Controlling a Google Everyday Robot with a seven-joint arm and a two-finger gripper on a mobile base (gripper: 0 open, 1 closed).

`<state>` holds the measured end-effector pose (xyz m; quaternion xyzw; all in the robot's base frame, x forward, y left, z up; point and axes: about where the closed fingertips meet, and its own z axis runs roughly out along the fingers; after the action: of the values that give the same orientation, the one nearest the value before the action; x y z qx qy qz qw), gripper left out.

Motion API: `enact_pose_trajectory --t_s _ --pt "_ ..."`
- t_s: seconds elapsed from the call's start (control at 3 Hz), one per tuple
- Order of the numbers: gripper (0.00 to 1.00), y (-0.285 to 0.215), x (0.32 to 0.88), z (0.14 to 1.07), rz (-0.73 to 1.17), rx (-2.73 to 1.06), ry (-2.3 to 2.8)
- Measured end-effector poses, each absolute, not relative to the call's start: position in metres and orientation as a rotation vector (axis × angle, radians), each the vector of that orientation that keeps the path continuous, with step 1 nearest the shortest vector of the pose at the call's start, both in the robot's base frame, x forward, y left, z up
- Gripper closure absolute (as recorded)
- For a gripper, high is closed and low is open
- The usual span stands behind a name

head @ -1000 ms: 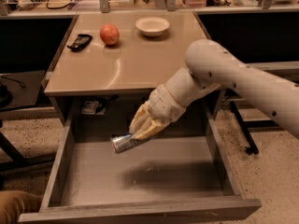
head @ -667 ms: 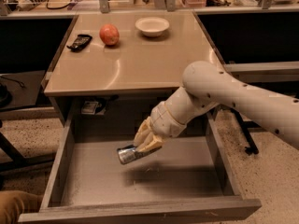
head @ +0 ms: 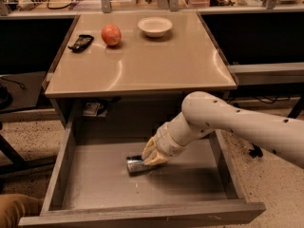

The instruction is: Place redbull can into top drawer

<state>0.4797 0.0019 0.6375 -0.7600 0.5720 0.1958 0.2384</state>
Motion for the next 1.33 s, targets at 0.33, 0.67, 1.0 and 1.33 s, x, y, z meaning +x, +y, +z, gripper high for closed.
enact_pose_trajectory --t_s 0.33,0.67,1.0,1.33 --pt "1.00 -0.0041 0.4847 0.6090 0.527 -2.024 1.672" --pt "0.81 -0.0037 0.4857 0.6091 0.526 -2.016 1.679" --pt "0.58 -0.0037 0.4857 0.6091 0.526 -2.016 1.679" --pt "0.34 -0.0037 0.4857 0.6090 0.526 -2.016 1.679"
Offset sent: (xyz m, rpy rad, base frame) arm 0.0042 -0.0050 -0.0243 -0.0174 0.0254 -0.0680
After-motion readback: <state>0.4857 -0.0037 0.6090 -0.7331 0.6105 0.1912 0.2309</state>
